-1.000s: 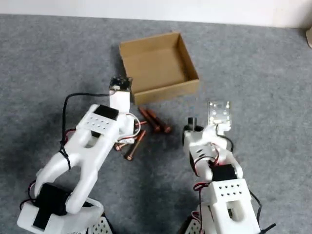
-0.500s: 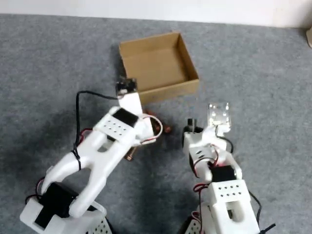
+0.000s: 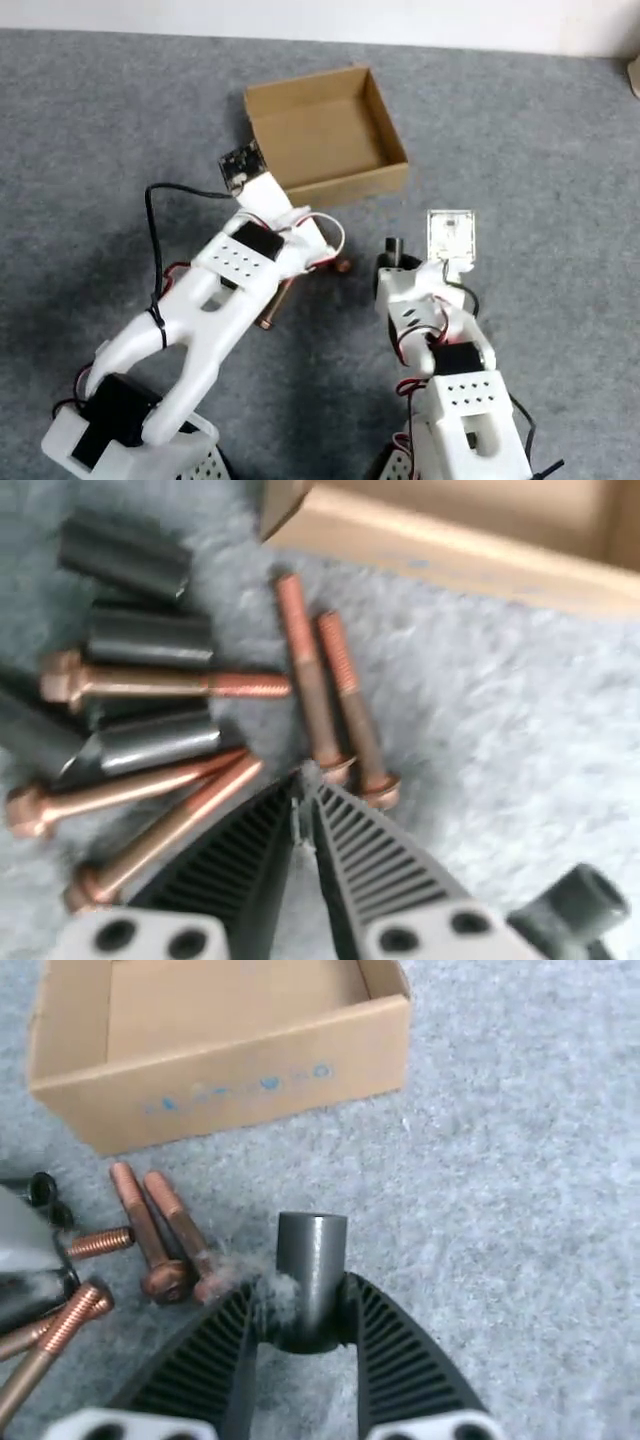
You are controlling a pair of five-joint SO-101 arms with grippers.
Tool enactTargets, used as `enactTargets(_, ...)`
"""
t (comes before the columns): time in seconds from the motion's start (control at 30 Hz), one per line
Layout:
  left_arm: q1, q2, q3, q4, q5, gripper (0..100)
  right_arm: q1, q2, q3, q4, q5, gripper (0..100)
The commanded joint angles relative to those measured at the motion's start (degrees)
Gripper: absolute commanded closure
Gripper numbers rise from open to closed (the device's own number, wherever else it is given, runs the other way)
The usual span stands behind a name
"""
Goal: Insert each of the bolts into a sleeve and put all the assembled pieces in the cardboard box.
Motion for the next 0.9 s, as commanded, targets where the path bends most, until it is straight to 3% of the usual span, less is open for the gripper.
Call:
enactTargets(0.0,-0.4,-0.2,-2.5,-4.3,0.2,99,0.7,-0.8,-0.3,-1.9,1.1,99.5)
enactTargets(0.37,-1.5,0.3,-2.3,-4.7,0.5,99,0.7,-0.7,-0.3,-1.9,1.1,99.5)
enactTargets(0.6,-1.8,13.1,-5.5,-4.5,0.3,99,0.7,-1.0,-0.3,-1.9,1.1,99.5)
enactTargets(0.73,-2.4,14.6,-8.9,3.6,0.3,99,0.8,-1.0,-0.3,-1.8,1.1,99.5)
enactTargets(0.87,-0.7,14.6,-12.3,16.6,0.3,99,1.4,-1.0,-0.3,-1.8,1.1,99.5)
